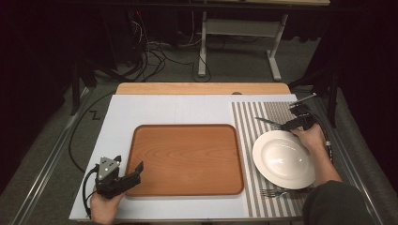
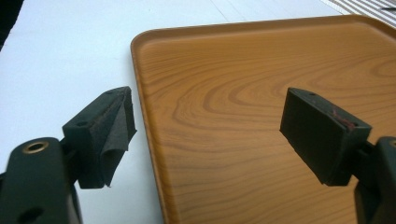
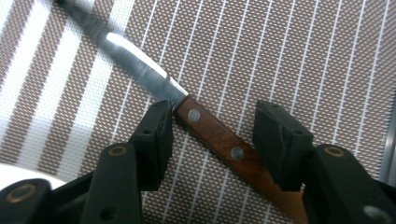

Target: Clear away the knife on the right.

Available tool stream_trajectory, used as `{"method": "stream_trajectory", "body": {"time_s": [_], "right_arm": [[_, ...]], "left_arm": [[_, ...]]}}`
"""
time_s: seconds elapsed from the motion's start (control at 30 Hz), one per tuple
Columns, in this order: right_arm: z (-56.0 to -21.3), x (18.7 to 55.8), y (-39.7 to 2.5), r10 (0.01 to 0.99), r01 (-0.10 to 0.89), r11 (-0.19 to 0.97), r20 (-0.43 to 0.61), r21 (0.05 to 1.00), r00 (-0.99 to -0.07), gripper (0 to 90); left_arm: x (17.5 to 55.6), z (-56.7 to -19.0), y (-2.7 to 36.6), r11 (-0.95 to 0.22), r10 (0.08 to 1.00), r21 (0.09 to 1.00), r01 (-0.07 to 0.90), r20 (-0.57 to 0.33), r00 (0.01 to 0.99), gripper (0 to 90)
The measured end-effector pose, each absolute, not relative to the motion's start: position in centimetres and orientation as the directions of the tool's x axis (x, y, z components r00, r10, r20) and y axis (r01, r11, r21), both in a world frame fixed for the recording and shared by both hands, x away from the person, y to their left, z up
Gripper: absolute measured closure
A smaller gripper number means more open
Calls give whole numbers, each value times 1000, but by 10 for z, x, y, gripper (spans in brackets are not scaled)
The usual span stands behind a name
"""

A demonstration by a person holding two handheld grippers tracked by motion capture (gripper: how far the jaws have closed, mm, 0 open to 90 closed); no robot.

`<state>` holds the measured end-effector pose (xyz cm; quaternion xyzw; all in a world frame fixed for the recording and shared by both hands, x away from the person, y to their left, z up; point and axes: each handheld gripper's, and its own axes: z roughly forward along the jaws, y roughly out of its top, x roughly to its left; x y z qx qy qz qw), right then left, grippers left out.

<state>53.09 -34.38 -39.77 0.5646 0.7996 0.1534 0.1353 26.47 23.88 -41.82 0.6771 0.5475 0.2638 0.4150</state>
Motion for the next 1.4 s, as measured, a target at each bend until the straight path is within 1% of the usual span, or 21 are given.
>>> {"method": "stream_trajectory", "body": {"time_s": [0.1,0.2,0.23,0.27,0.3,0.33,0.43,0.5,0.53,0.93,1.03,1.2,1.27,1.4], "right_arm": [[-397,530,-343,945,863,314,-44,396,-324,519],[-397,529,-343,942,859,319,-35,401,-333,570],[-398,529,-343,940,855,324,-41,405,-337,571],[-398,528,-344,941,854,322,-40,410,-335,638],[-398,528,-344,941,854,322,-40,410,-335,638],[-397,527,-345,940,851,323,-38,413,-339,672],[-397,524,-348,941,851,318,-30,418,-337,737],[-398,524,-349,941,850,316,-26,422,-337,742],[-397,524,-349,941,851,321,-36,415,-337,769],[-396,524,-345,932,843,354,-71,404,-357,779],[-394,523,-347,930,840,363,-99,403,-355,779],[-383,517,-354,930,824,363,-116,435,-348,779],[-375,513,-356,922,811,384,-140,441,-361,779],[-367,510,-356,916,797,398,-150,454,-372,779]], "left_arm": [[265,-418,239,-56,960,851,521,-97,262,189],[264,-418,239,-55,960,852,521,-98,262,189],[265,-418,239,-55,960,852,521,-99,262,189],[265,-418,239,-56,960,851,521,-98,263,189],[264,-418,239,-56,960,852,521,-98,263,189],[264,-418,239,-56,960,852,520,-98,264,189],[264,-418,239,-56,959,852,521,-99,264,189],[265,-418,239,-56,959,851,522,-99,264,189],[264,-418,239,-57,959,851,522,-98,264,189],[265,-418,239,-56,959,850,523,-100,266,189],[265,-418,238,-59,958,849,525,-99,268,189],[265,-418,238,-56,960,849,526,-100,263,189],[265,-418,238,-58,959,850,524,-99,266,189],[265,-418,238,-57,958,851,522,-100,267,189]]}}
